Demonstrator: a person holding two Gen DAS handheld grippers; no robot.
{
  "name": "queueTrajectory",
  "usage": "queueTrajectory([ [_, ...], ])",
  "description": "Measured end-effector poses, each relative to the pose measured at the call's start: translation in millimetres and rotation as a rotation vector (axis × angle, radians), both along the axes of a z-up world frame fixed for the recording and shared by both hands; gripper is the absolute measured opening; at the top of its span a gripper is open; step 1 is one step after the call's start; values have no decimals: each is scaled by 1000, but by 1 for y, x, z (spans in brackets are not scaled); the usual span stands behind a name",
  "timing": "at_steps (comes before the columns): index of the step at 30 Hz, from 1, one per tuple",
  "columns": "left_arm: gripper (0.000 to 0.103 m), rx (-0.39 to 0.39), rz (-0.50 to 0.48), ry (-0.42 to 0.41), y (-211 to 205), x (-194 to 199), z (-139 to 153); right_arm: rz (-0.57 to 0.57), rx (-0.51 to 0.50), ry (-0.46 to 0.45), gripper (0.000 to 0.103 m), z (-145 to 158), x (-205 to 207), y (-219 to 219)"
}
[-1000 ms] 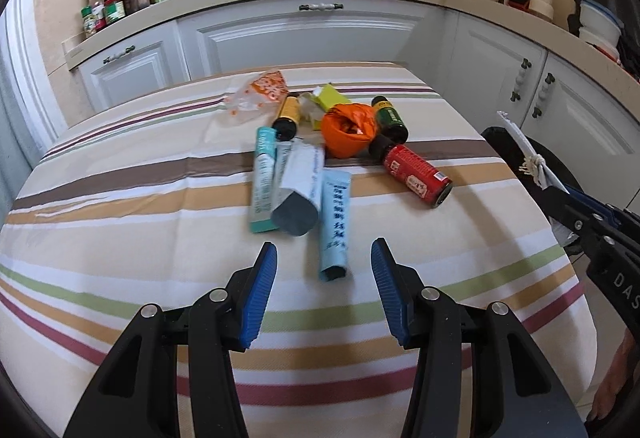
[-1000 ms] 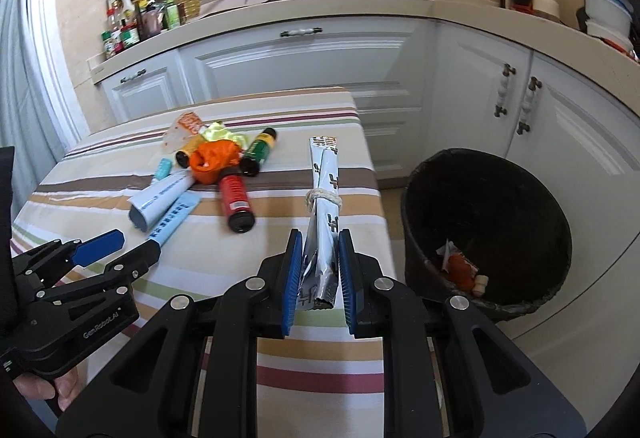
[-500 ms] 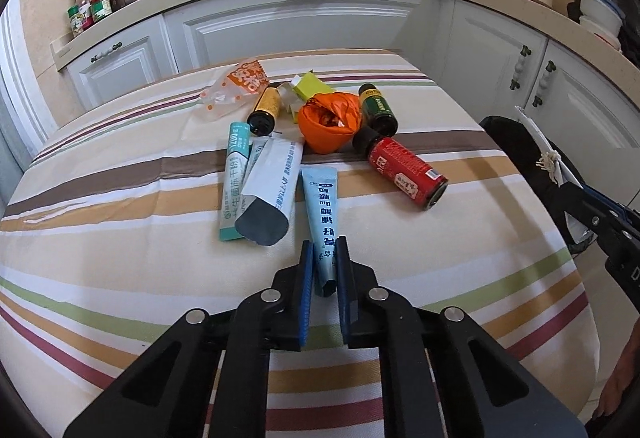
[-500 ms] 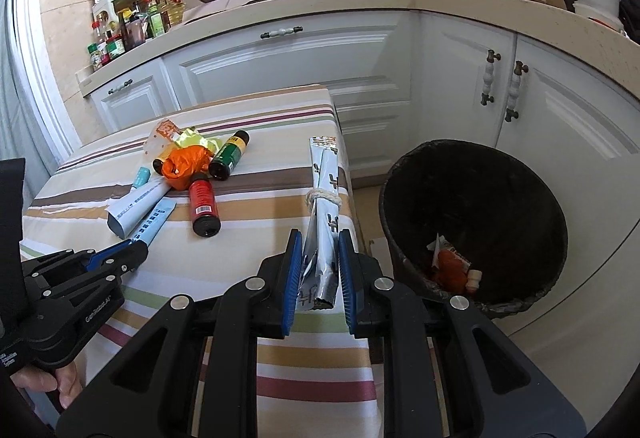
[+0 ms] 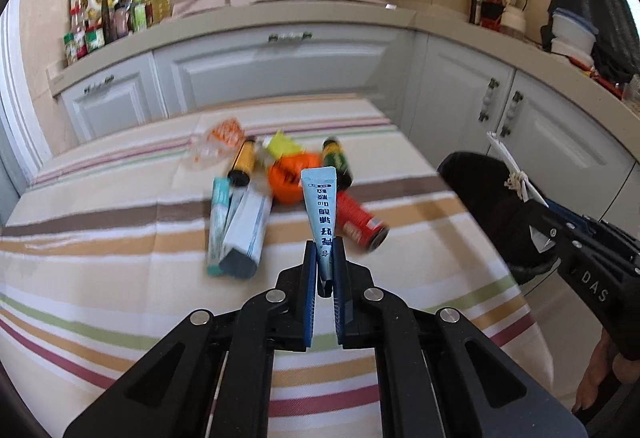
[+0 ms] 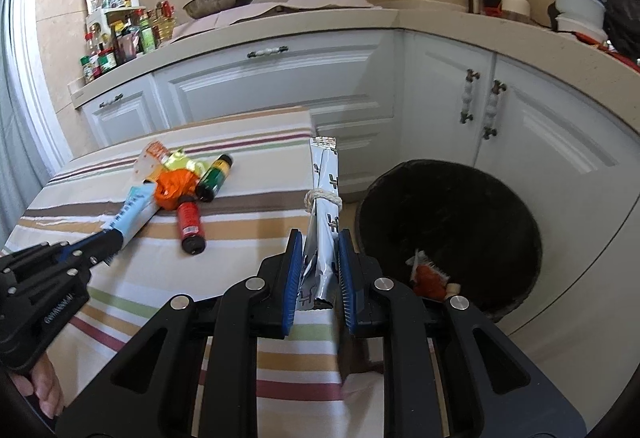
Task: Collect trash
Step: 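Grasp the light blue tube with the left gripper while the right gripper holds the foil item, then carry the foil item and blue tube over the bin and release both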
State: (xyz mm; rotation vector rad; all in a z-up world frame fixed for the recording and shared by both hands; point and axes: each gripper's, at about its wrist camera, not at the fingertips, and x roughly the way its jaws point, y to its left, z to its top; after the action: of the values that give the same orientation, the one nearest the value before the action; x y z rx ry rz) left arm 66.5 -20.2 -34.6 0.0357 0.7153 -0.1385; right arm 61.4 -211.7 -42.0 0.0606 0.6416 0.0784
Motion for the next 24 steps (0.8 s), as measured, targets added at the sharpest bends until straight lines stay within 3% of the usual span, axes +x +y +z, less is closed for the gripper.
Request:
queueTrajectory([
  [11, 8, -23, -96, -84, -50, 24, 23, -140, -39, -38, 18, 13, 7, -52],
  [24, 9, -7, -219, -69, -127, 60, 16, -240, -61, -34, 18, 8, 31, -106],
])
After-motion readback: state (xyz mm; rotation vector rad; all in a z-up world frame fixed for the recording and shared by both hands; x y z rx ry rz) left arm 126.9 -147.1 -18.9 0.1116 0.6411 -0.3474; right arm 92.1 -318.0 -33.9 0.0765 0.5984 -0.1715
